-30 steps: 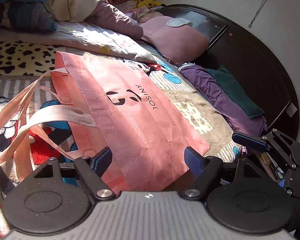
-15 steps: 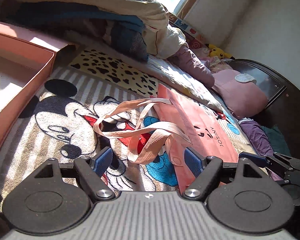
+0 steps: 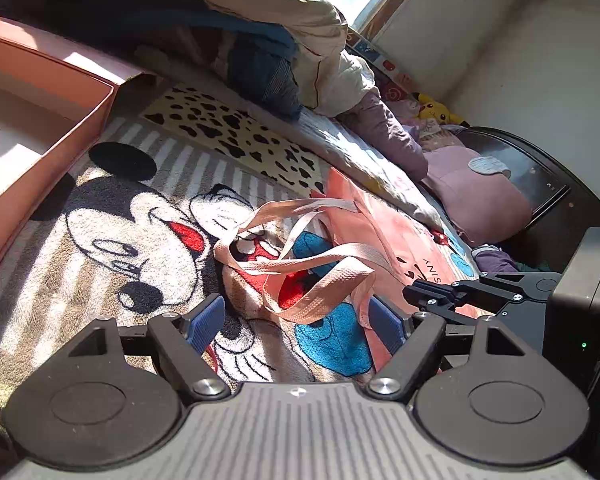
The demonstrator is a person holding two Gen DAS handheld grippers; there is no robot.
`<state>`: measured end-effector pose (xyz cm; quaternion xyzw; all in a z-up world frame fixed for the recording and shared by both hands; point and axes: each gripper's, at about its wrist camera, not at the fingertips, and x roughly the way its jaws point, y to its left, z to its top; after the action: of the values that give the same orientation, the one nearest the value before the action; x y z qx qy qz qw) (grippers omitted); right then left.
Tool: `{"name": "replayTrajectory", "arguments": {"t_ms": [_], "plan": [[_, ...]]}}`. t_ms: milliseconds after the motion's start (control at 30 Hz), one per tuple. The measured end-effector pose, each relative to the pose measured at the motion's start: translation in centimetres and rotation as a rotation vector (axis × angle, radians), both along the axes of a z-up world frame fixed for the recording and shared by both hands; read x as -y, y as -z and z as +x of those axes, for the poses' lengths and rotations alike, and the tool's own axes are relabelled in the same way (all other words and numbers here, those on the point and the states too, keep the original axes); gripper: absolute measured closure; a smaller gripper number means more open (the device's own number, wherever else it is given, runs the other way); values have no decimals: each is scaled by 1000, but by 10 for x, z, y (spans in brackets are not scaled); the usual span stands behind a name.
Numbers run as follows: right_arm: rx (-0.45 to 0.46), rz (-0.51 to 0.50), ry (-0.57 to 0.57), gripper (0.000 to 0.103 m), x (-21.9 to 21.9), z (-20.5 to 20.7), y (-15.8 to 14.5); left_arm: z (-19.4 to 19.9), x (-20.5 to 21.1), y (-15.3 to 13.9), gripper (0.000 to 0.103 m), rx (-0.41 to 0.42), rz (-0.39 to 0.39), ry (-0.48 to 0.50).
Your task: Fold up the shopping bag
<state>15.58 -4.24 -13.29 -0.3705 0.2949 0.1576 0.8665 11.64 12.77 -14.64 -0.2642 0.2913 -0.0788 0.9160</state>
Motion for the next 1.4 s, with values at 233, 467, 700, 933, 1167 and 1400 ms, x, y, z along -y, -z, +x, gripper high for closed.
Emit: {"name": "replayTrajectory", "arguments": {"t_ms": [233,467,700,933,1167,1400], "plan": [[130,186,61,102,58,-14,-67,-2,28,-21,24,125,-7,17],[110,411,100,102,109,-28,-113,-4,56,-41,30,250,-14,33],[47,641,120,102,137,-33,-132,11,62,-56,77,352,24,21],[-13,803,144,102,151,-37,-116,43,128,-75,77,359,217,284],[8,876,206,102,179,-29,-116,42,166,-79,35,290,369,494],[-8,1020,258,102,214,-26,-120,-31,108,-94,34,438,219,411]]}}
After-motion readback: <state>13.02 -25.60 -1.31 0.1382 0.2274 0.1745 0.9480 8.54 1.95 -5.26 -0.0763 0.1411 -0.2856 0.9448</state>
